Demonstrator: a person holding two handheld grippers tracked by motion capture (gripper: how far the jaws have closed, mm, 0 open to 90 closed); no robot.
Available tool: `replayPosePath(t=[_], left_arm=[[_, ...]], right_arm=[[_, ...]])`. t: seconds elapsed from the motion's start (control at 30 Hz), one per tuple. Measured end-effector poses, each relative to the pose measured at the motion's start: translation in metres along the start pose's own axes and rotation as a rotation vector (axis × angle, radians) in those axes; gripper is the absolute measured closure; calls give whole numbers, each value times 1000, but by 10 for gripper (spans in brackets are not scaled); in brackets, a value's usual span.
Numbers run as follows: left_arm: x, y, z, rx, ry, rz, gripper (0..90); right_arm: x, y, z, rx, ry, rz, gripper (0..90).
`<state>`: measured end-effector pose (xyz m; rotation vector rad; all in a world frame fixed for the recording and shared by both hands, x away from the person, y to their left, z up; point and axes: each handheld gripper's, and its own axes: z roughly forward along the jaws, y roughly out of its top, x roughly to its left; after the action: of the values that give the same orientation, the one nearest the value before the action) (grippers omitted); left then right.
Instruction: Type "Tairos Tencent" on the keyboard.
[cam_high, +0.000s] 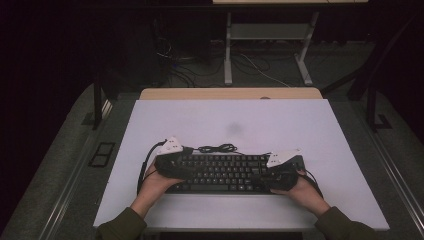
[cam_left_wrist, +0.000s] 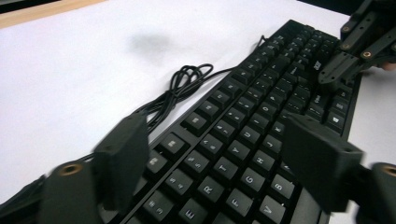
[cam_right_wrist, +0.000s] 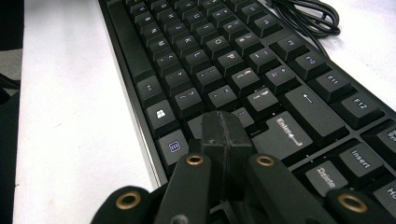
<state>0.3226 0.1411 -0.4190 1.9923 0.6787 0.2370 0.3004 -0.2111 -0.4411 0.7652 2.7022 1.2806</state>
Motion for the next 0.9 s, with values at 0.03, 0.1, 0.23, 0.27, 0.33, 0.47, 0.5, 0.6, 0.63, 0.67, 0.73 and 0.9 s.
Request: replayPosePath(t=[0.03, 0.1, 0.23, 0.27, 0.33, 0.47, 0.5, 0.6, 0.63, 0.67, 0.73, 0.9], left_arm=[[-1, 0, 1, 4, -1, 2, 277], [-2, 0, 4, 13, -9, 15, 319], [-6, -1, 9, 35, -21, 37, 457], [-6, -1, 9, 38, -26, 38, 486], [-6, -1, 10, 48, -34, 37, 512], [-6, -2, 12, 59, -44, 27, 621], [-6, -2, 12, 64, -43, 27, 645], [-5, -1, 13, 72, -42, 26, 720], [-5, -1, 13, 77, -43, 24, 745], [-5, -1, 14, 83, -44, 23, 778], [-5, -2, 15, 97, -44, 16, 800], [-4, -2, 19, 132, -37, 6, 870]], right_arm=[[0, 0, 0, 0, 0, 0, 890], [0, 0, 0, 0, 1, -1, 890], [0, 0, 0, 0, -1, -1, 890], [0, 0, 0, 0, -1, -1, 890], [0, 0, 0, 0, -1, -1, 890], [0, 0, 0, -1, -1, -2, 891], [0, 0, 0, -1, -1, -1, 890], [0, 0, 0, -1, 0, -1, 891], [0, 0, 0, -1, 0, -1, 890], [0, 0, 0, -1, -2, -2, 890], [0, 0, 0, -1, -1, -3, 890], [0, 0, 0, -1, -2, -3, 890]])
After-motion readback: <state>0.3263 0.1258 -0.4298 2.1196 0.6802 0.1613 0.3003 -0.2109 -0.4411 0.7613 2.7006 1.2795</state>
